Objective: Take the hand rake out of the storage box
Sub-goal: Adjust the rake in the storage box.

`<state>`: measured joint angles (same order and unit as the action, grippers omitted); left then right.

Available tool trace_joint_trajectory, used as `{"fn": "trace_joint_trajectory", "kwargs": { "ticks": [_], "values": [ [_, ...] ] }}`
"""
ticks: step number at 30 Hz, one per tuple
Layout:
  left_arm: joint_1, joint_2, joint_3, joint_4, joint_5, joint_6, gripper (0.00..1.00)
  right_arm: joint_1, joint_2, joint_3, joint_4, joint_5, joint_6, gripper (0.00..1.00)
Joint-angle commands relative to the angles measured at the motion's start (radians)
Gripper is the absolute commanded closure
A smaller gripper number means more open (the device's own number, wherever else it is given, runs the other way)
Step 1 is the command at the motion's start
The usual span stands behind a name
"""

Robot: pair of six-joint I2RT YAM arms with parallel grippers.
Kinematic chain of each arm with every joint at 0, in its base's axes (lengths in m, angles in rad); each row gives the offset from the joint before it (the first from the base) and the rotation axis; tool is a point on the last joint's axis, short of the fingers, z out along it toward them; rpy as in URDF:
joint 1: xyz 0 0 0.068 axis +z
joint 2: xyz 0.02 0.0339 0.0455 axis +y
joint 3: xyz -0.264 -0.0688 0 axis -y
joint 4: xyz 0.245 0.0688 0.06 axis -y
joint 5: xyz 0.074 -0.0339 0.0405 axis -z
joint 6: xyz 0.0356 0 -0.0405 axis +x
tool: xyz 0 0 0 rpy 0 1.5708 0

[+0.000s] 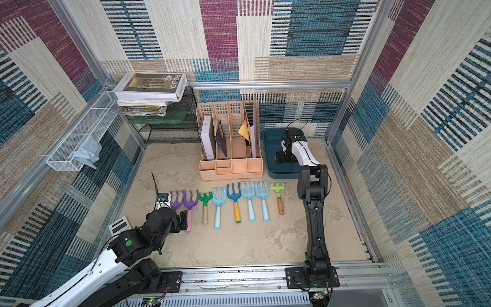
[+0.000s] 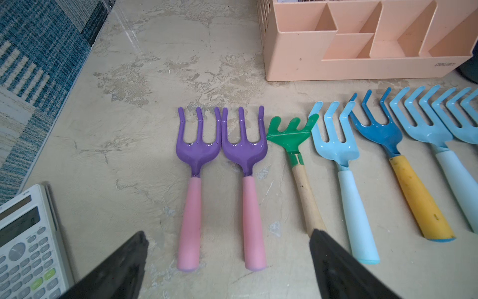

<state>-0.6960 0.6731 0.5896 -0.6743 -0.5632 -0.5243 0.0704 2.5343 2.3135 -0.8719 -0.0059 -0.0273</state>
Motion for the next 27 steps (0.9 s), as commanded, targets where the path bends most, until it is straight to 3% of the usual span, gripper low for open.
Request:
{"fn": "trace_joint_trajectory", "kwargs": {
  "ticks": [1, 4, 6, 8, 13, 21, 27],
  "values": [
    [0.001, 0.019, 0.013, 0.005, -0.039, -0.001, 0.01, -0.005, -0.004, 0.058, -0.013, -0.061, 0.049, 0.18],
    [0.003, 0.044, 0.021, 0.004, -0.050, -0.001, 0.01, -0.003, -0.064, 0.027, 0.010, -0.093, 0.127, 0.17],
    [0.004, 0.061, 0.027, 0.004, -0.052, -0.001, 0.01, -0.002, -0.132, -0.081, 0.082, -0.160, 0.212, 0.14],
    [0.003, 0.073, 0.031, 0.007, -0.051, -0.001, 0.01, -0.001, -0.201, -0.224, 0.198, -0.206, 0.312, 0.01],
    [0.003, 0.080, 0.032, 0.013, -0.045, 0.000, 0.01, -0.003, -0.282, -0.450, 0.418, -0.269, 0.552, 0.05],
    [0.004, 0.057, 0.022, 0.012, -0.046, -0.002, 0.01, -0.029, -0.205, -0.407, 0.470, -0.144, 0.754, 0.04],
    [0.004, 0.059, 0.024, 0.012, -0.050, -0.002, 0.01, -0.046, -0.077, -0.248, 0.378, -0.137, 0.784, 0.04]
  ]
}}
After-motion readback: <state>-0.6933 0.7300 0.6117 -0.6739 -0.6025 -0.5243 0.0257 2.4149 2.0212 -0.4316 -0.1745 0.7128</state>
